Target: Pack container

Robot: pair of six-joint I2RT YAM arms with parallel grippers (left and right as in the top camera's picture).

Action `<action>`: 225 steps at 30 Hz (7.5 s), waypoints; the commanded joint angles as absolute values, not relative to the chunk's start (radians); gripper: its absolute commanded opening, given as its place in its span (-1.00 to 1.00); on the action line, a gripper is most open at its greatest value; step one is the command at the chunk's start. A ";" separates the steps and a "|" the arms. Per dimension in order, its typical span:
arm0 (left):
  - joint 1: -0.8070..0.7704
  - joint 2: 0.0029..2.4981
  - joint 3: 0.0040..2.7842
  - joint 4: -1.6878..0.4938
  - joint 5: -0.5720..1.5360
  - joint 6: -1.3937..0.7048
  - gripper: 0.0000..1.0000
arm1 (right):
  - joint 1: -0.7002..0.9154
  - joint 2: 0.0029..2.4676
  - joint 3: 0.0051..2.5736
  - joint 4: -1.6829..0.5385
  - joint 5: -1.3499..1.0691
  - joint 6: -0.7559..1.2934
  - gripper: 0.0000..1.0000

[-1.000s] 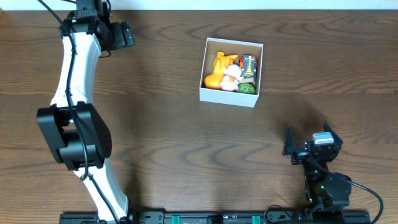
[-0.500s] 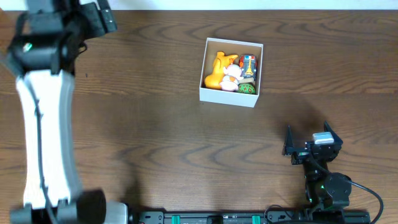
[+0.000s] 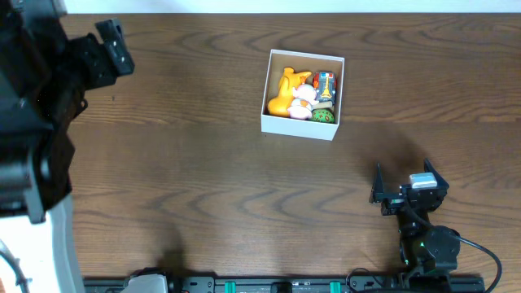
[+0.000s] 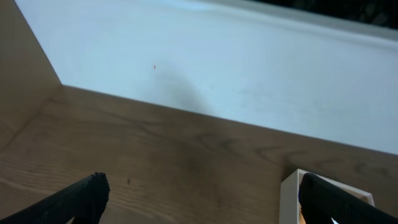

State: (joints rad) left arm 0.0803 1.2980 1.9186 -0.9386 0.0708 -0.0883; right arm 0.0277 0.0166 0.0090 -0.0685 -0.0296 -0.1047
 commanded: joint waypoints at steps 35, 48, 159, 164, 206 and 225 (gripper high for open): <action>0.120 0.421 0.936 -0.516 0.058 -0.082 0.96 | 0.033 0.007 0.006 -0.072 -0.023 -0.086 0.99; 0.119 0.316 0.641 -0.203 0.059 -0.083 0.96 | 0.033 0.007 0.006 -0.072 -0.023 -0.086 0.98; 0.119 0.005 0.004 -0.060 0.105 0.104 0.96 | 0.033 0.007 0.006 -0.072 -0.023 -0.086 0.99; 0.119 0.005 0.004 -0.060 0.105 0.104 0.96 | 0.033 0.007 0.006 -0.072 -0.023 -0.086 0.99; 0.119 0.005 0.004 -0.060 0.105 0.104 0.96 | 0.033 0.007 0.006 -0.072 -0.023 -0.086 0.98; 0.119 0.005 0.004 -0.060 0.105 0.104 0.96 | 0.033 0.007 0.006 -0.072 -0.023 -0.086 0.98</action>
